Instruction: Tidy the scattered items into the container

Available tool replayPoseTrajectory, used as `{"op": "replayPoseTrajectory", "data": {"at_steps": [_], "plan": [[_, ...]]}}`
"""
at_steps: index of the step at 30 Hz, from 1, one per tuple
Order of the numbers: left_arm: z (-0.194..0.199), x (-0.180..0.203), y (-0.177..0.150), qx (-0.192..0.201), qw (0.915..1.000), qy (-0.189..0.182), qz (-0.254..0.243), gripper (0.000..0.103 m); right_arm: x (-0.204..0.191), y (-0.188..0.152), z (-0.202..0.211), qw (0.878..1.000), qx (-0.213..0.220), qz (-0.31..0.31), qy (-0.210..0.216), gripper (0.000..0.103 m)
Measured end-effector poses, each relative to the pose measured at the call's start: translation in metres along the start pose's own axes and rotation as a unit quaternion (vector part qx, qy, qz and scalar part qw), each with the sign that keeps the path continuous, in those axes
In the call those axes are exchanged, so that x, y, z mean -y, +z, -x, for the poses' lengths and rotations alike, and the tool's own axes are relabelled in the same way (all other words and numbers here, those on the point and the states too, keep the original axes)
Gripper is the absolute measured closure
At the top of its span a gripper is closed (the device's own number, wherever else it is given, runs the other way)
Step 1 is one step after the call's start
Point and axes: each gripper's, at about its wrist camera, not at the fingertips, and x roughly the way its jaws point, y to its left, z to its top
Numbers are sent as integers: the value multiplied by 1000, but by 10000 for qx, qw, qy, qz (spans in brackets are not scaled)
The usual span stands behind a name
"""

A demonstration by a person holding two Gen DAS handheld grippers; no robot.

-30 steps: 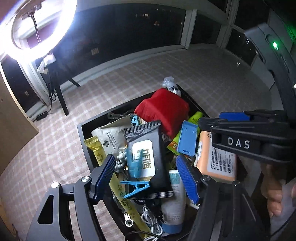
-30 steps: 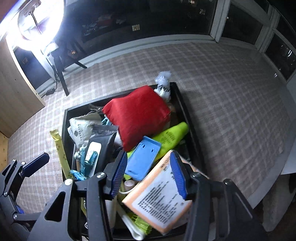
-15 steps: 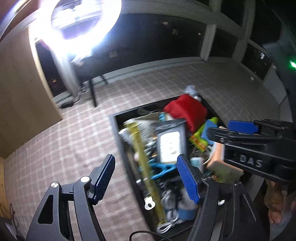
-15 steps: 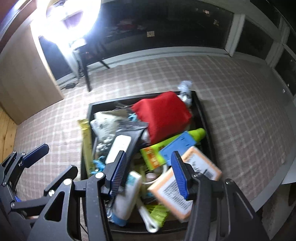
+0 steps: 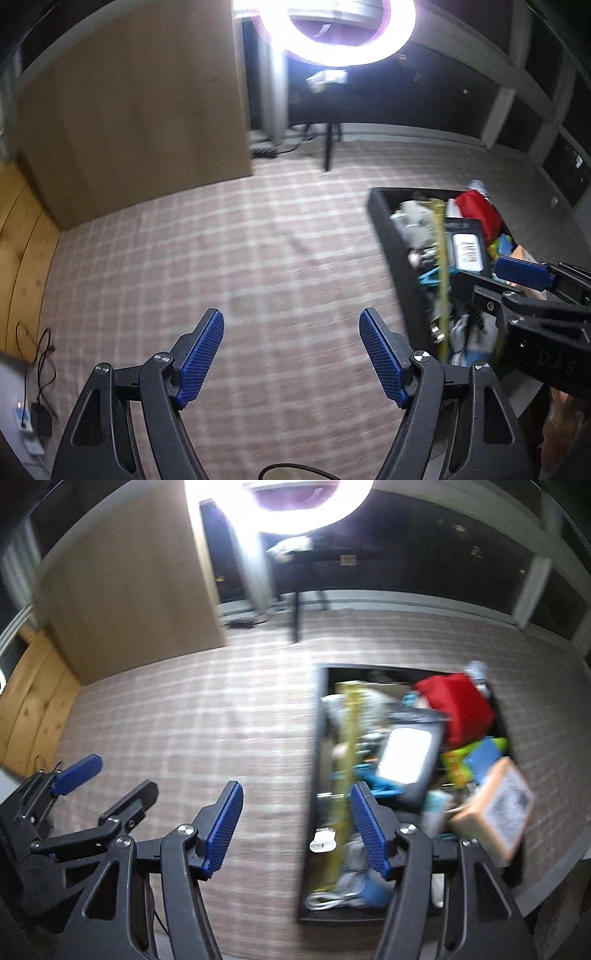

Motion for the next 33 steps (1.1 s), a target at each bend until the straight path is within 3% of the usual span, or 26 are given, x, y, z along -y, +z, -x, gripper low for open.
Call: {"op": "replayPoseTrajectory", "data": {"at_steps": [4, 16, 33], "plan": [[4, -44, -13, -32, 9996, 141, 245, 29, -42, -1, -7, 9998, -16, 178, 30, 34], [4, -144, -48, -258, 9960, 295, 805, 29, -137, -10, -32, 9982, -140, 566, 103, 34], [-3, -202, -73, -420, 9931, 335, 1045, 28, -186, -30, -56, 9982, -246, 551, 19, 34]]}}
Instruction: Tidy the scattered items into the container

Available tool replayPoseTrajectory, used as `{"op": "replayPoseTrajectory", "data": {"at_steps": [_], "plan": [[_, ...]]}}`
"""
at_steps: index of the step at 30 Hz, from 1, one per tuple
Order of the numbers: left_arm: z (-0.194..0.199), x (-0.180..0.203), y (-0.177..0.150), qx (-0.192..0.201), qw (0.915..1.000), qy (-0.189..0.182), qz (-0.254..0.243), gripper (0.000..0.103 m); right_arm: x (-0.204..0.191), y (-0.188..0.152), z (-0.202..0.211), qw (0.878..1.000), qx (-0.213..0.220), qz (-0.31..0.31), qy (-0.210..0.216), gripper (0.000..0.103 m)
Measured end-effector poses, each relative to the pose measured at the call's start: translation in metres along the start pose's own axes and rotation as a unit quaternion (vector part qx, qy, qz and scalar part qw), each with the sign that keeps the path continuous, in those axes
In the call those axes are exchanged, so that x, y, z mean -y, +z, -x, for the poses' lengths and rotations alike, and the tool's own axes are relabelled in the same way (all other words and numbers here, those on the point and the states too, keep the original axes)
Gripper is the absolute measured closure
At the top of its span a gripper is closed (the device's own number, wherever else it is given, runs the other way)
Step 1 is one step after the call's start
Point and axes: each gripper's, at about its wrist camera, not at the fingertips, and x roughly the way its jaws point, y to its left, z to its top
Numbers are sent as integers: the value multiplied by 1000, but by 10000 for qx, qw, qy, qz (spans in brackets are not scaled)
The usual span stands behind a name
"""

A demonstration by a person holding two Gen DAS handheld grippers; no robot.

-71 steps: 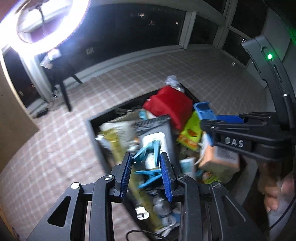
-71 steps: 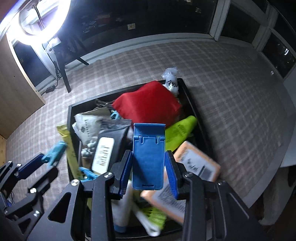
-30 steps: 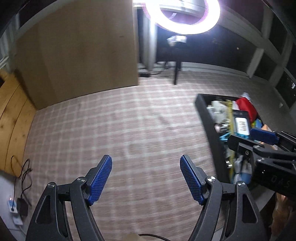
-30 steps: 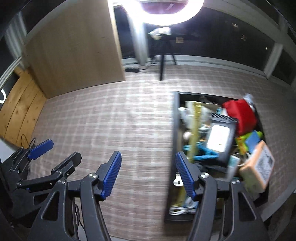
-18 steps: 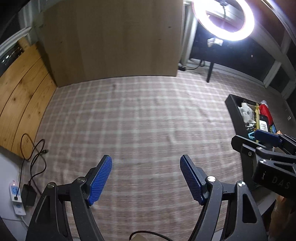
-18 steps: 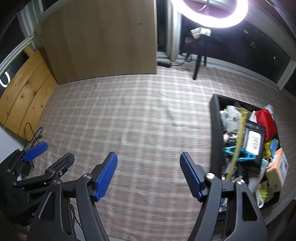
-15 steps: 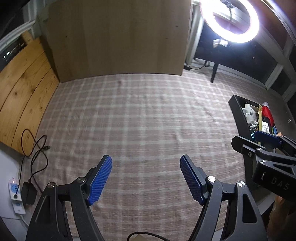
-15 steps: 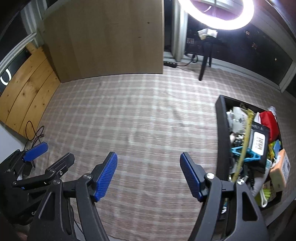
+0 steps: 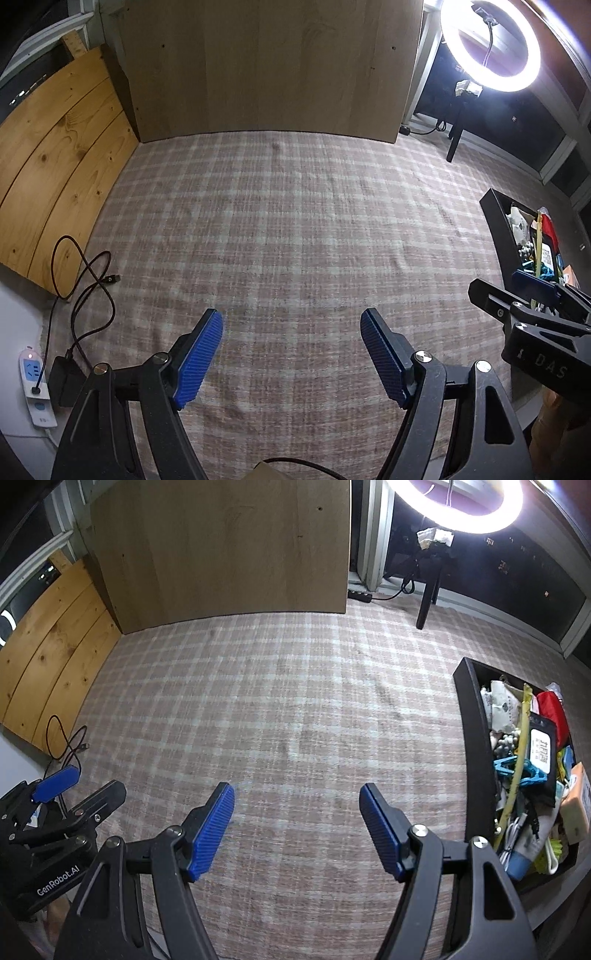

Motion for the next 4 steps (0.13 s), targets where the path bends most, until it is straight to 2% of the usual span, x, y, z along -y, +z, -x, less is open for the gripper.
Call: {"op": "replayPoseTrajectory", "data": {"at_steps": [4], "plan": [[1, -5, -1, 46, 10000, -1, -22, 27, -2, -1, -4, 10000, -26, -29, 16, 34]]}}
